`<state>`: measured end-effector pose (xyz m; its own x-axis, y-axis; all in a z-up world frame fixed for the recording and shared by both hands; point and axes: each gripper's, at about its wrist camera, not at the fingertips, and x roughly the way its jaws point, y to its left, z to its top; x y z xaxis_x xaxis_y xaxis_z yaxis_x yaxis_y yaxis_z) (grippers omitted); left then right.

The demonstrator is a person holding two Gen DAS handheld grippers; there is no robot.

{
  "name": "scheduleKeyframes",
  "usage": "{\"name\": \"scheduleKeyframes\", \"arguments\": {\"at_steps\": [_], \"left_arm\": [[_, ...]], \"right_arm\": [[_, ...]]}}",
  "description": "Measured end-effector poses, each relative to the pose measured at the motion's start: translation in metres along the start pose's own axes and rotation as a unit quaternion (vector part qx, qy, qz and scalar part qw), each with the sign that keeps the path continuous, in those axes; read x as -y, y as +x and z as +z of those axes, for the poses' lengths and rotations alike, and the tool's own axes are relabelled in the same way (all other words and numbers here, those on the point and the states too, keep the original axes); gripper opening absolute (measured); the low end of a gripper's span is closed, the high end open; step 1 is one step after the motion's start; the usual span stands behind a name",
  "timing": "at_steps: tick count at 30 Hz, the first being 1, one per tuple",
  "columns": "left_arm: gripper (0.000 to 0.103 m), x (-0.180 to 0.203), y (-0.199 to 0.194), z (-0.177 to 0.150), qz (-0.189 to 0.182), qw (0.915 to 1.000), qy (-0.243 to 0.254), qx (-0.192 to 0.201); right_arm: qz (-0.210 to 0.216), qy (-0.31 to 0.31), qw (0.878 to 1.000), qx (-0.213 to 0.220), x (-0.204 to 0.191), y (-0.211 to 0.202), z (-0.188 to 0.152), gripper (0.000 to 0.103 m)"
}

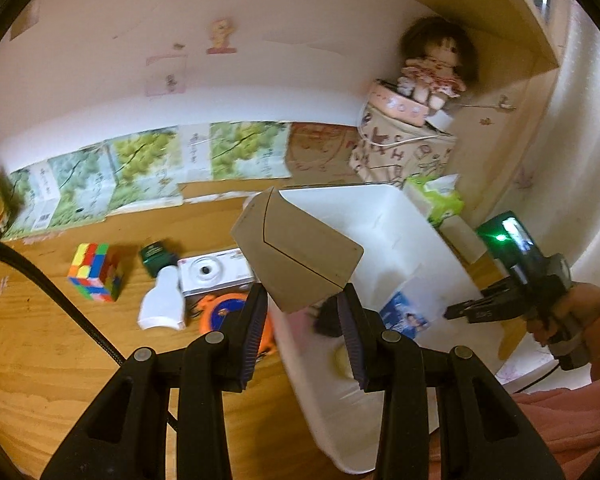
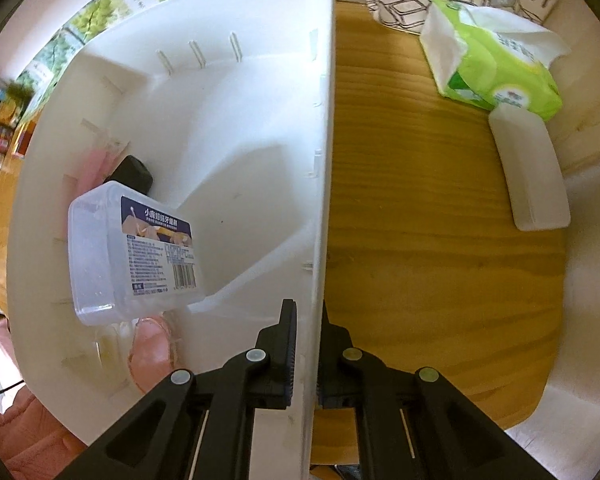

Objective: Organize rigid objects
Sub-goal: 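Lift the beige card with the left tool and carry it over the tray, then open the left tool to drop the beige card into the tray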

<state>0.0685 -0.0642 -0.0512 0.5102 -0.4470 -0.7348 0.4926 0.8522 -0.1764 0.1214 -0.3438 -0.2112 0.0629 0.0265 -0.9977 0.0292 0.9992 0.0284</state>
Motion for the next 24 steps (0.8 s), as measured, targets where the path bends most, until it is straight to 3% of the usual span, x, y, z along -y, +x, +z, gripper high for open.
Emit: {"name": "scheduleKeyframes", "arguments": {"at_steps": [15, 24], "left_arm": [[0.040, 0.069, 0.037, 0.000, -0.049, 0.9977, 0.038, -0.029], [0.042, 0.092, 0.048, 0.000, -0.052, 0.9980, 0.033, -0.017]], "right_arm": [[0.003, -0.081, 0.997, -0.013, -0.014, 0.007, -0.005, 0.008], [0.012, -0.107, 0.994, -0.018, -0.016, 0.003, -0.008, 0.010]]}}
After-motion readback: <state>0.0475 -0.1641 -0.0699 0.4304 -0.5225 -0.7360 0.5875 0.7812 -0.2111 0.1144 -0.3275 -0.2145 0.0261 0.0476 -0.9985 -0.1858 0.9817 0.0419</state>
